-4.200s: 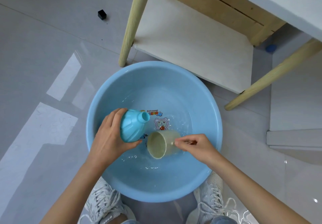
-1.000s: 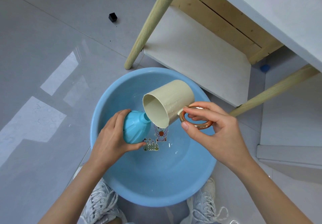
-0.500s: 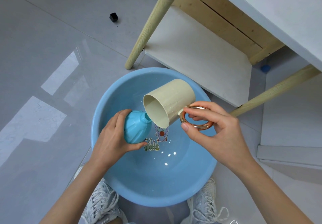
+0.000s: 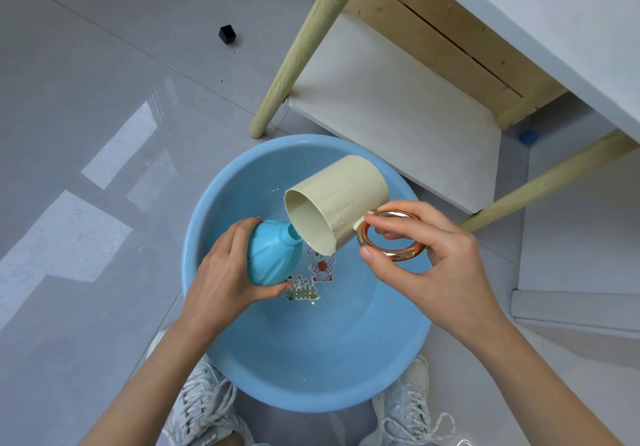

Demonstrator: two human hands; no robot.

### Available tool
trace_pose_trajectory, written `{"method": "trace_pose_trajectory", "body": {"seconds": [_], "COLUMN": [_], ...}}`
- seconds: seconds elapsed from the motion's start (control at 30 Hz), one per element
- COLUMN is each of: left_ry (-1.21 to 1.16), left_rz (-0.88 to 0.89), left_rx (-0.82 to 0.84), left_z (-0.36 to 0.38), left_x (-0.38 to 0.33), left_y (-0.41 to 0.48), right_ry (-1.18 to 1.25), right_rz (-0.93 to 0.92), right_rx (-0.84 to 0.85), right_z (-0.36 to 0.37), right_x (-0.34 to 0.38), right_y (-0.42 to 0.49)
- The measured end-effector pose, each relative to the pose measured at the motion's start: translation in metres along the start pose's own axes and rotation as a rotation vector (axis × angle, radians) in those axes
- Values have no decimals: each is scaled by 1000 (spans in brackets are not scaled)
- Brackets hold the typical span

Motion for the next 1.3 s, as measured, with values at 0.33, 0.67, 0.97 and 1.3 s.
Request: {"method": "trace_pose_trajectory", "body": {"seconds": [0.33,0.67,0.97,1.3], "left_ry": [2,5,9,12], "left_rz": [6,14,20,23], "left_rx": [-4,-6,-8,-9], "left_z": [-1,0,0,0], "left_x": [-1,-1,0,0], "left_y": [0,0,0,0], "right_ry": [-21,-69,-94,-129], "right_rz": [-21,-63,-95,-140], "right_rx": [3,-2,5,6], "right_z": [0,0,1,1], "right_x": [3,7,11,16], "right_y": [0,0,-1,-3]}}
Point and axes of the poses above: each hand's wrist, its own y-axis towards the middle knuckle, its own z-axis out of the palm, x = y × z, the point moved 6 cm from there along y, towards the middle knuckle, and after that the axes turned 14 degrees about -x, right-handed, at the moved point
